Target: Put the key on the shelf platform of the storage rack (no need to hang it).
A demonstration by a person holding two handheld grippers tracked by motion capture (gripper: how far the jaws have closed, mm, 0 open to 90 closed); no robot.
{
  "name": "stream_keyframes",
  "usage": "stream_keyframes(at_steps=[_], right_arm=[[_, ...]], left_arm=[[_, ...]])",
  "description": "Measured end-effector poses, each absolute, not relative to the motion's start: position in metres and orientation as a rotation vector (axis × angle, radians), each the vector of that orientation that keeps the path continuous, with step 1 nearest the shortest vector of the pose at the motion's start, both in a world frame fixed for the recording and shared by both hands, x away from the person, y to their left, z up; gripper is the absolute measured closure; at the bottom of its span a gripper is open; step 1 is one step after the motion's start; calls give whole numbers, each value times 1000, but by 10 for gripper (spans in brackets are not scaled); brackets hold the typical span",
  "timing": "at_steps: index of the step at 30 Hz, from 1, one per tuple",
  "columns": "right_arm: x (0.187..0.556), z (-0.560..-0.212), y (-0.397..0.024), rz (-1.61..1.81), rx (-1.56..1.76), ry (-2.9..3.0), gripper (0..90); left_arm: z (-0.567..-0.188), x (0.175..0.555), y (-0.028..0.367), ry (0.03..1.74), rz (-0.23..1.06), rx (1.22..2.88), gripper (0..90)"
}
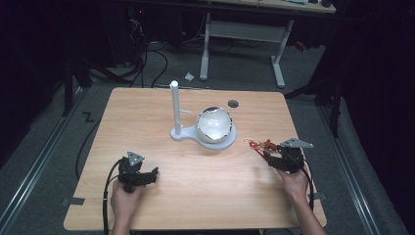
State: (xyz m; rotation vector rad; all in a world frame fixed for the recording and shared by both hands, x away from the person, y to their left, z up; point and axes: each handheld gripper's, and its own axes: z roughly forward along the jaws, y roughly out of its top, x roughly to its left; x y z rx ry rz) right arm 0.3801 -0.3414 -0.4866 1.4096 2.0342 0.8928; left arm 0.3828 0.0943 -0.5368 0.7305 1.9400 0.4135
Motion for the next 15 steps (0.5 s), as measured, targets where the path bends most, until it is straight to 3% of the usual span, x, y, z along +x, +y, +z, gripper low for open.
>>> stream_keyframes(at_steps=[15], right_arm=[[419, -505, -356, 852, 1510, 2082, 153]], left_arm=[[-537, 383, 94, 1941, 411, 730, 154]])
